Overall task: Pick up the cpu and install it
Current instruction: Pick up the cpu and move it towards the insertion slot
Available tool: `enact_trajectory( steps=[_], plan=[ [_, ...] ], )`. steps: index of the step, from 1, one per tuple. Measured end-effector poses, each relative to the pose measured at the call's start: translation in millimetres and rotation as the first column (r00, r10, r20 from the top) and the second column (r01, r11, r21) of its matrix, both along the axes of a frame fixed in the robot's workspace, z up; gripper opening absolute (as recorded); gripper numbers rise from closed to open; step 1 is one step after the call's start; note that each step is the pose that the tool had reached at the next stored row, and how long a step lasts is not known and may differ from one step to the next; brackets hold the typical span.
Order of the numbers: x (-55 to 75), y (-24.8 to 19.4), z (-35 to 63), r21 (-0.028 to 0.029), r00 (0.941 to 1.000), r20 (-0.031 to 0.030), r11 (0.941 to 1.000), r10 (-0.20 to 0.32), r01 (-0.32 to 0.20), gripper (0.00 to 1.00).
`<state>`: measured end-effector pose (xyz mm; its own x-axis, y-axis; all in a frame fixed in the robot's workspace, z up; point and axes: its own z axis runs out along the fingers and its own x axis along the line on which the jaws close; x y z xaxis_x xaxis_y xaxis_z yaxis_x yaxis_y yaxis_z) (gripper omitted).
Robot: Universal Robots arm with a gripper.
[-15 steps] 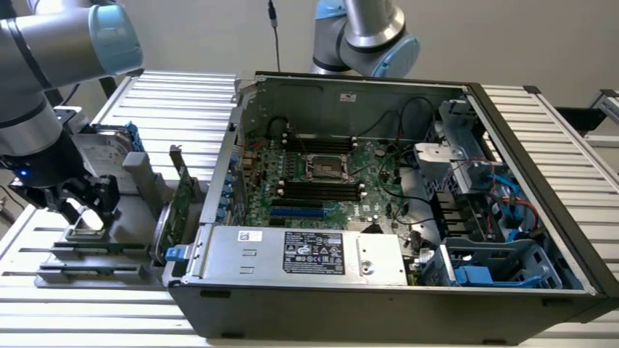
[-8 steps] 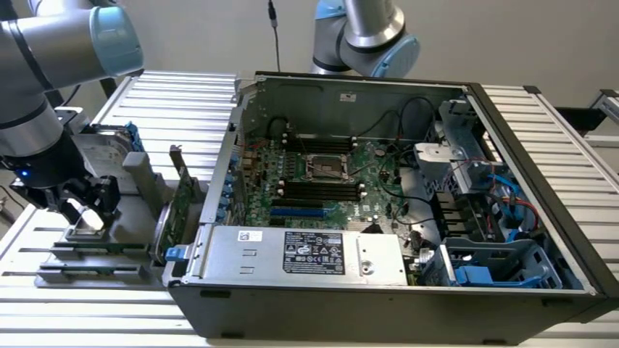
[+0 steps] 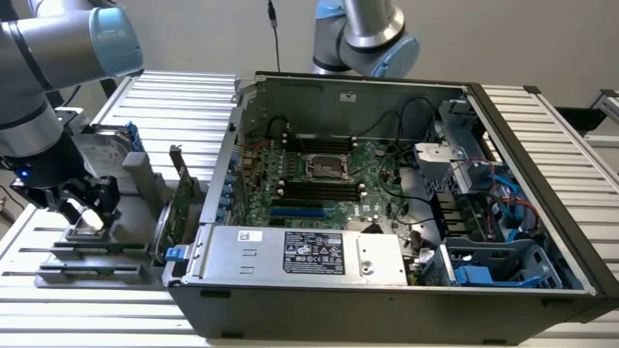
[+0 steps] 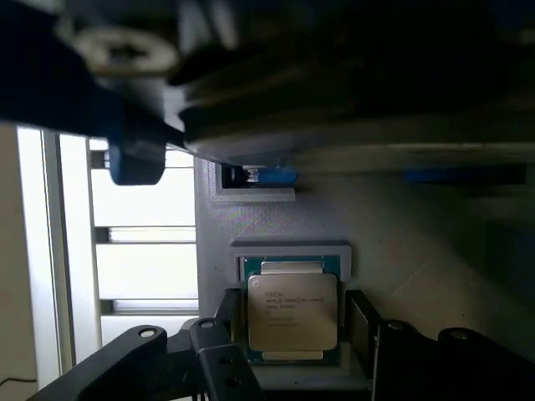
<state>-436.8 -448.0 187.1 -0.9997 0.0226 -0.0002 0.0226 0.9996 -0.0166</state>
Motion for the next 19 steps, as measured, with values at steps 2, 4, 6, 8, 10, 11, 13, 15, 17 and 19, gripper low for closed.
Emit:
enact_trajectory(
  steps=[2, 4, 6, 8, 10, 11, 13, 15, 17, 19],
  plan=[
    [0.0, 0.1, -0.3, 0.0006, 1.0, 0.0001, 1.0, -0.001, 0.001, 0.62],
    [-0.1, 0.2, -0.6, 0.0015, 1.0, 0.0003, 1.0, -0.002, 0.002, 0.62],
    [0.0, 0.2, -0.9, 0.0025, 1.0, 0.0007, 1.0, -0.002, 0.002, 0.62],
    [0.0, 0.1, -1.0, 0.0032, 1.0, 0.0008, 1.0, -0.003, 0.003, 0.62],
    [0.0, 0.1, -1.2, 0.0038, 1.0, 0.001, 1.0, -0.003, 0.003, 0.62],
    [-0.1, 0.2, -1.2, 0.0039, 1.0, 0.001, 1.0, -0.004, 0.004, 0.6],
    [-0.1, 0.1, -1.2, 0.0041, 1.0, 0.0009, 1.0, -0.004, 0.004, 0.6],
    [0.0, 0.1, -1.3, 0.0043, 1.0, 0.001, 1.0, -0.004, 0.004, 0.55],
    [0.0, 0.1, -1.4, 0.0044, 1.0, 0.001, 1.0, -0.004, 0.004, 0.55],
    [0.0, 0.1, -1.3, 0.0045, 1.0, 0.001, 1.0, -0.005, 0.005, 0.55]
  ],
)
